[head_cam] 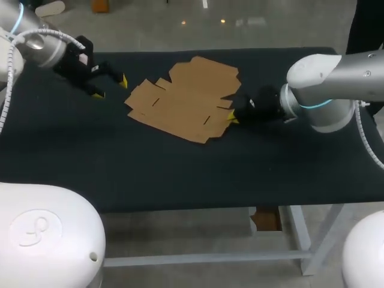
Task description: Assemble the packaging by folding the flat box into shape, placing the metal phone stand inside, and closing the box properly
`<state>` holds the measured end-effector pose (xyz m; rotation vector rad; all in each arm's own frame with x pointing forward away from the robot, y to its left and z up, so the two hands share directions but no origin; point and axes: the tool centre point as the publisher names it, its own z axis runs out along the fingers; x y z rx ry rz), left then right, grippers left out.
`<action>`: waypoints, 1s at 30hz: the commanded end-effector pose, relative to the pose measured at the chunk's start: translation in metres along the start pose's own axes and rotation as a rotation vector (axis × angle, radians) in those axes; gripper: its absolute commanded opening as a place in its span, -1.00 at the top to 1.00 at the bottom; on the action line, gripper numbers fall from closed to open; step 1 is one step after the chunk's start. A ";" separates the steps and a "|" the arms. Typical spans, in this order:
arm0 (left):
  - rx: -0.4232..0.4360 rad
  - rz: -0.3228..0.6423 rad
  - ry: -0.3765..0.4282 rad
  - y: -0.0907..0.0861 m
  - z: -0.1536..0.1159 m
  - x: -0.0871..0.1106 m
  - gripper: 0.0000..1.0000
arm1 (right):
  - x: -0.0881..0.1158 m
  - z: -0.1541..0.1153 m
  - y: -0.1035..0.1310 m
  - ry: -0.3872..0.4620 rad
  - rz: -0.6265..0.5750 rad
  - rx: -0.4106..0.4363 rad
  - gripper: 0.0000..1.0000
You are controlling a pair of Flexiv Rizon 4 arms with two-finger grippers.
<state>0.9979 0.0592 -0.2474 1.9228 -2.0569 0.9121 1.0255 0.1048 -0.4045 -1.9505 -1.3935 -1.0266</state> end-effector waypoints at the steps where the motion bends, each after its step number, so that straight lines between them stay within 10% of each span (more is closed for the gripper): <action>1: -0.003 -0.002 -0.005 0.000 -0.001 0.001 -1.00 | -0.001 -0.012 -0.004 0.111 -0.022 0.031 1.00; 24: -0.003 -0.002 -0.005 0.000 -0.001 0.001 -1.00 | 0.002 -0.027 -0.050 0.086 -0.130 0.193 1.00; 30: -0.003 -0.002 -0.005 0.000 -0.001 0.001 -1.00 | -0.002 -0.032 -0.054 -0.007 -0.156 0.211 -1.00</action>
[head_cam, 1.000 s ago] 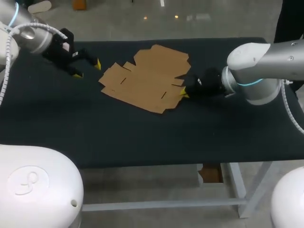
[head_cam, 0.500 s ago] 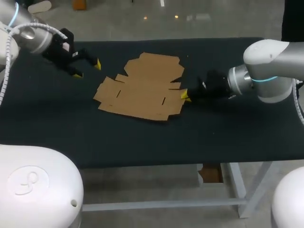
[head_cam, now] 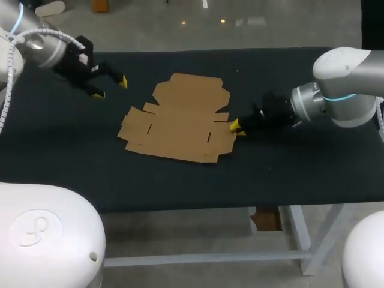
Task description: Assemble the packaging by folding the flat box into shape, placing the metal phone stand inside, and closing the box properly
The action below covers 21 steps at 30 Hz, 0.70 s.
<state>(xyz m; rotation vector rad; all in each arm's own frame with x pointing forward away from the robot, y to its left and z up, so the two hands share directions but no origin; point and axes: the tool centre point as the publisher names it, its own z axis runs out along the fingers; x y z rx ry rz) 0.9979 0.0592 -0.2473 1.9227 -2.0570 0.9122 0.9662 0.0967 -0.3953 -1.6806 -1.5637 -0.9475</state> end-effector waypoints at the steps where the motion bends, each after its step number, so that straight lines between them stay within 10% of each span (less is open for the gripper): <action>1: -0.003 -0.002 -0.005 0.000 -0.001 0.001 -1.00 | 0.005 -0.005 -0.002 -0.084 -0.011 0.004 -1.00; 11: -0.003 -0.002 -0.005 0.000 -0.001 0.001 -1.00 | 0.006 -0.025 -0.006 -0.218 -0.018 -0.064 -1.00; 21: -0.003 -0.002 -0.005 0.000 -0.001 0.001 -1.00 | 0.002 -0.023 -0.018 -0.220 0.067 -0.159 0.05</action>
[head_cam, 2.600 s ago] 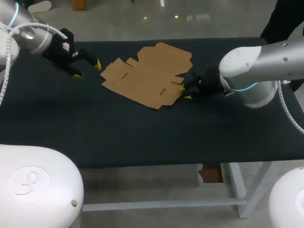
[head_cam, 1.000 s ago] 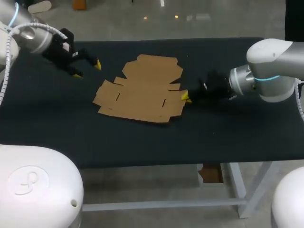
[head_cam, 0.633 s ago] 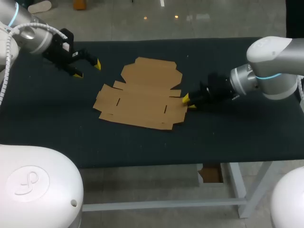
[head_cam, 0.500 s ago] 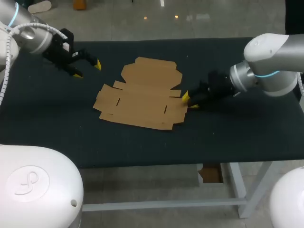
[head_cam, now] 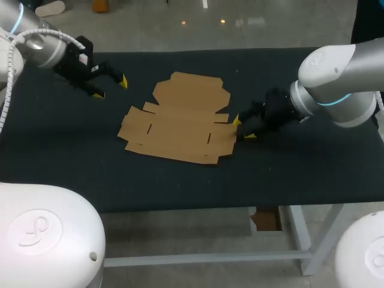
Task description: Assemble the packaging by folding the flat box into shape, placing the metal phone stand inside, and closing the box properly
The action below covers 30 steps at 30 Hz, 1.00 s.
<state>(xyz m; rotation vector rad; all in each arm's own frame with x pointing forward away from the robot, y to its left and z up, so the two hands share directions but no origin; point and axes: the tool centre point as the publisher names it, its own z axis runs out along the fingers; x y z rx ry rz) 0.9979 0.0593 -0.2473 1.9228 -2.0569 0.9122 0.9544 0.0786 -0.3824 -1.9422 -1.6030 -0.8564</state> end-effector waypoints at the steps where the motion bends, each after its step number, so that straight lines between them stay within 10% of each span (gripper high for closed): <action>1: -0.003 -0.002 -0.005 0.000 -0.001 0.001 -1.00 | 0.001 -0.001 -0.009 -0.011 0.008 -0.057 0.05; 17: -0.003 -0.002 -0.005 0.000 -0.001 0.001 -1.00 | -0.008 0.030 -0.005 -0.025 0.080 -0.074 0.15; 22: -0.003 -0.002 -0.005 0.000 -0.001 0.001 -1.00 | -0.009 0.039 -0.001 -0.024 0.107 -0.086 0.44; 24: -0.003 -0.002 -0.005 0.000 -0.001 0.001 -1.00 | -0.008 0.040 0.000 -0.016 0.115 -0.100 1.00; 30: -0.003 -0.002 -0.005 0.000 -0.001 0.001 -1.00 | -0.005 0.039 -0.001 0.028 0.097 -0.094 1.00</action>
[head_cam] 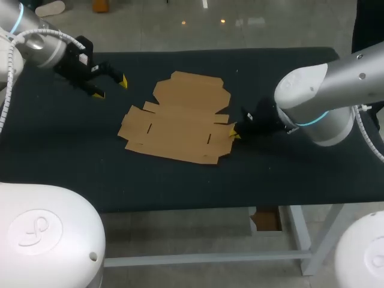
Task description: Assemble the packaging by folding the flat box into shape, placing the metal phone stand inside, and closing the box properly
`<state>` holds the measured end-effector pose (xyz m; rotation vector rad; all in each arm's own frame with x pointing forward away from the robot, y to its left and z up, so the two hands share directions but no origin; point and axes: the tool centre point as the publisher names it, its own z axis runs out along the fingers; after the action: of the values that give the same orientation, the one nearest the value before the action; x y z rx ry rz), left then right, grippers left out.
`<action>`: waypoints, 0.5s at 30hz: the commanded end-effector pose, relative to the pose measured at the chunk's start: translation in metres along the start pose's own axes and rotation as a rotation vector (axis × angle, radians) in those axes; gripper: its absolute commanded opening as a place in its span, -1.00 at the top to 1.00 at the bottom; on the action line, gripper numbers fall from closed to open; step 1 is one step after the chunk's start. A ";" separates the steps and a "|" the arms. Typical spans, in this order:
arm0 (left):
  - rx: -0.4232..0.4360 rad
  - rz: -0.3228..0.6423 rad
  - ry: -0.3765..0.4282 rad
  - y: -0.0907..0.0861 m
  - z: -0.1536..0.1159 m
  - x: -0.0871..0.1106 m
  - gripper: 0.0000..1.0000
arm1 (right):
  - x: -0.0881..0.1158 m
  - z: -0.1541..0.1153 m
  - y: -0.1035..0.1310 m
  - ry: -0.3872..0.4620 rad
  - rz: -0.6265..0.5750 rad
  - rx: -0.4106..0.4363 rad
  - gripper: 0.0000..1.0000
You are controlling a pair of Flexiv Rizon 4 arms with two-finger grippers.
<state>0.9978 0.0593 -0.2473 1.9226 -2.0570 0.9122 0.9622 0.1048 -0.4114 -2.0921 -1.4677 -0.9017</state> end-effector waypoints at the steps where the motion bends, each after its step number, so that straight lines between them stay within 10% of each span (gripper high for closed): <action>1: -0.003 -0.002 -0.005 0.000 -0.001 0.001 -1.00 | -0.003 -0.002 -0.003 0.048 -0.017 0.021 1.00; 15: -0.003 -0.002 -0.005 0.000 -0.001 0.001 -1.00 | -0.003 -0.023 -0.019 0.124 -0.118 0.098 1.00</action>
<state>0.9978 0.0592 -0.2473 1.9224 -2.0572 0.9122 0.9400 0.1018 -0.4014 -1.9245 -1.5744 -0.9227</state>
